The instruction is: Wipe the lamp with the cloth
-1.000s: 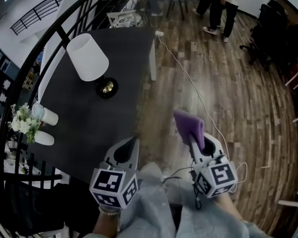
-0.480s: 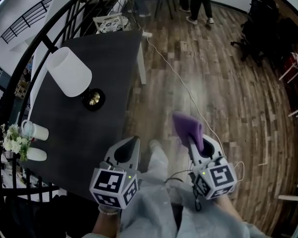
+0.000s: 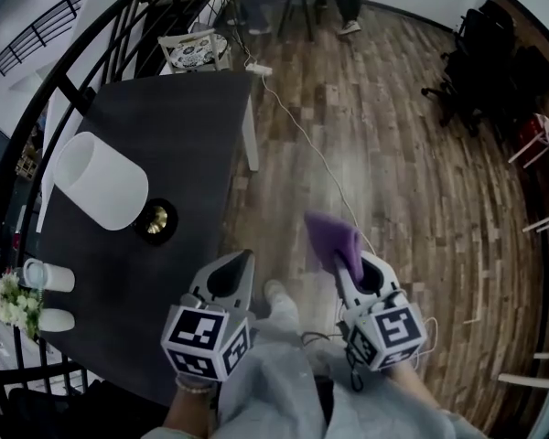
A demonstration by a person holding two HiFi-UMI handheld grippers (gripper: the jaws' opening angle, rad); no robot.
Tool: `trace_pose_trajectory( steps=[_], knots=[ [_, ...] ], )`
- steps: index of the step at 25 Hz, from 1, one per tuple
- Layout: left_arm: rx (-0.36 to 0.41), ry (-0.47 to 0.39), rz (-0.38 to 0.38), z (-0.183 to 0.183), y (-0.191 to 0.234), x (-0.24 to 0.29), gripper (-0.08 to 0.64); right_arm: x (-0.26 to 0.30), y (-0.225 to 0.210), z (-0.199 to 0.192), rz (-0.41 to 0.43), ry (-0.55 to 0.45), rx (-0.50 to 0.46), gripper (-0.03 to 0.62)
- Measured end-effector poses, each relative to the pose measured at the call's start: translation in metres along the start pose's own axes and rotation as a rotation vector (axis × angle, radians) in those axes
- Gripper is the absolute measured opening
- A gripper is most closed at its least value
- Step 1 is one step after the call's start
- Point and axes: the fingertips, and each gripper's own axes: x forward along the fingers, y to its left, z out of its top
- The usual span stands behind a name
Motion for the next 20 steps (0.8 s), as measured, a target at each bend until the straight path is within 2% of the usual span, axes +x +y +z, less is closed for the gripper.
trace_pose_trajectory(
  steps=[5, 11, 20],
  knots=[
    [-0.016, -0.001, 0.020, 0.022, 0.027, 0.036, 0.003, 0.045, -0.014, 0.020, 0.031, 0.014, 0.005, 0.051],
    [-0.055, -0.004, 0.069, 0.040, 0.066, 0.066, 0.002, 0.105, -0.021, 0.040, 0.107, 0.034, -0.009, 0.051],
    [-0.074, -0.025, 0.128, 0.064, 0.118, 0.085, 0.002, 0.178, -0.004, 0.067, 0.202, 0.021, -0.039, 0.051]
  ],
)
